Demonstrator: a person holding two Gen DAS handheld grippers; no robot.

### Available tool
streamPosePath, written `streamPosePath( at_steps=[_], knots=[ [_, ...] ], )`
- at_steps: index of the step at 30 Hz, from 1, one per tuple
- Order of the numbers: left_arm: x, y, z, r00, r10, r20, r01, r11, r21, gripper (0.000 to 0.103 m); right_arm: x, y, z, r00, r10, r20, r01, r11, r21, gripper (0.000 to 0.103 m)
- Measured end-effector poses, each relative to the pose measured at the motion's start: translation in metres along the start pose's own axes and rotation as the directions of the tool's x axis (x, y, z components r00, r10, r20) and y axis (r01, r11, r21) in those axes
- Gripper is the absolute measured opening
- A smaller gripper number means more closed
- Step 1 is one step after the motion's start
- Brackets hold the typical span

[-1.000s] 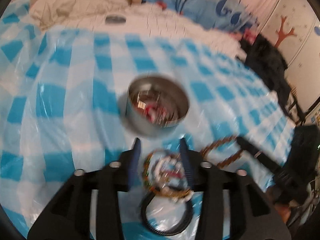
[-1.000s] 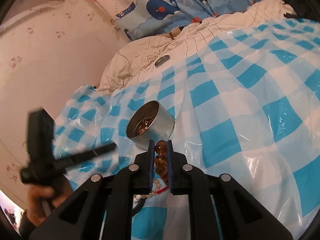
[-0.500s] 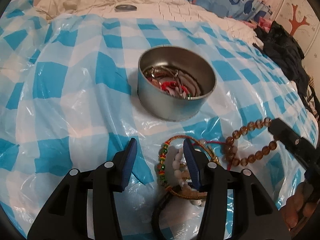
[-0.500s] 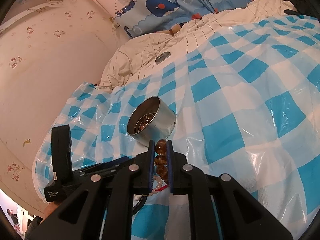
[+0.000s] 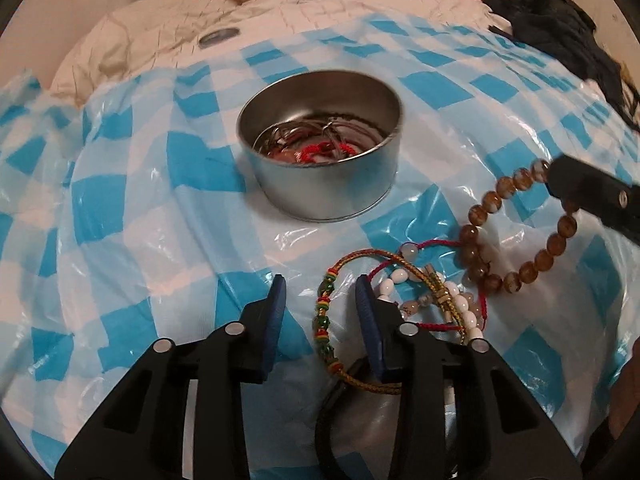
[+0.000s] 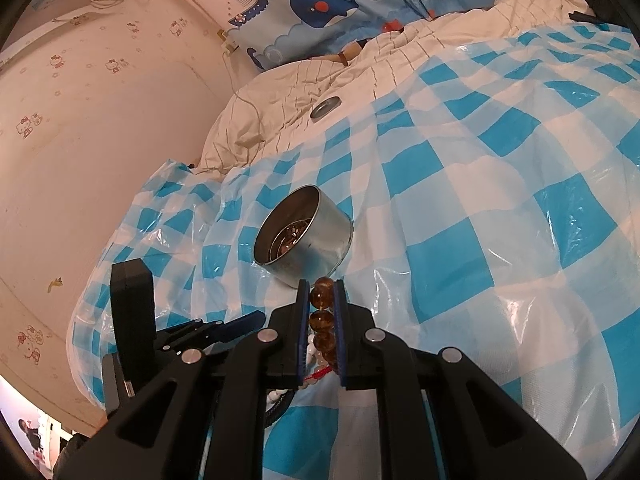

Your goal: Organize jewelry

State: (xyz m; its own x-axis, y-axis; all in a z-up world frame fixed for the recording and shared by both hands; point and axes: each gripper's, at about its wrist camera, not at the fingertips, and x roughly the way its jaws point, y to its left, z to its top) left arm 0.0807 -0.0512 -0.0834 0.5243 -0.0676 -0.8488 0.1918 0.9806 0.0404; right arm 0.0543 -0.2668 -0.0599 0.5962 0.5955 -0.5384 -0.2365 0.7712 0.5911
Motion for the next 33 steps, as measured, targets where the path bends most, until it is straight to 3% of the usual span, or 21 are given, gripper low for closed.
streamPosePath(
  at_steps=[2,7,12,17,21,24,26,29,30,33],
  knots=[
    [0.002,0.004,0.002,1.000,-0.003,-0.014,0.003,1.000,-0.013,0.007,0.000,0.000,0.000,1.000,0.000,0.003,0.000,1.000,-0.001,0.012],
    [-0.011,0.016,0.002,0.995,-0.100,0.012,0.100,0.992,-0.076,0.006,-0.005,0.006,-0.001,1.000,0.014,0.027,-0.014,1.000,-0.023,0.012],
    [-0.055,0.034,0.015,0.978,-0.156,0.140,0.174,0.976,-0.130,0.006,-0.018,0.020,0.001,0.994,0.072,0.083,-0.066,0.995,-0.072,0.012],
    [-0.082,0.049,0.042,0.942,-0.203,0.269,0.253,0.953,-0.167,0.006,-0.028,0.023,0.008,0.987,0.115,0.113,-0.107,0.992,-0.070,0.012],
    [-0.076,0.048,0.069,0.897,-0.279,0.344,0.362,0.909,-0.205,0.006,-0.030,0.020,0.013,0.984,0.137,0.113,-0.132,0.990,-0.048,0.012],
    [-0.049,0.042,0.082,0.905,-0.287,0.315,0.370,0.896,-0.245,0.007,-0.030,0.021,0.019,0.983,0.143,0.112,-0.139,0.989,-0.048,0.012],
    [-0.026,0.041,0.084,0.936,-0.245,0.254,0.315,0.904,-0.290,0.008,-0.030,0.024,0.024,0.982,0.150,0.112,-0.145,0.988,-0.048,0.012],
    [-0.004,0.047,0.079,0.970,-0.177,0.164,0.225,0.909,-0.351,0.023,-0.025,0.030,0.035,0.982,0.157,0.108,-0.152,0.987,-0.057,0.012],
    [-0.003,0.049,0.077,0.973,-0.168,0.156,0.215,0.905,-0.366,0.033,-0.023,0.032,0.039,0.981,0.163,0.107,-0.158,0.986,-0.059,0.012],
    [-0.019,0.055,0.071,0.975,-0.131,0.182,0.190,0.911,-0.365,0.046,-0.012,0.042,0.055,0.975,0.198,0.102,-0.193,0.980,-0.055,0.012]
  ],
)
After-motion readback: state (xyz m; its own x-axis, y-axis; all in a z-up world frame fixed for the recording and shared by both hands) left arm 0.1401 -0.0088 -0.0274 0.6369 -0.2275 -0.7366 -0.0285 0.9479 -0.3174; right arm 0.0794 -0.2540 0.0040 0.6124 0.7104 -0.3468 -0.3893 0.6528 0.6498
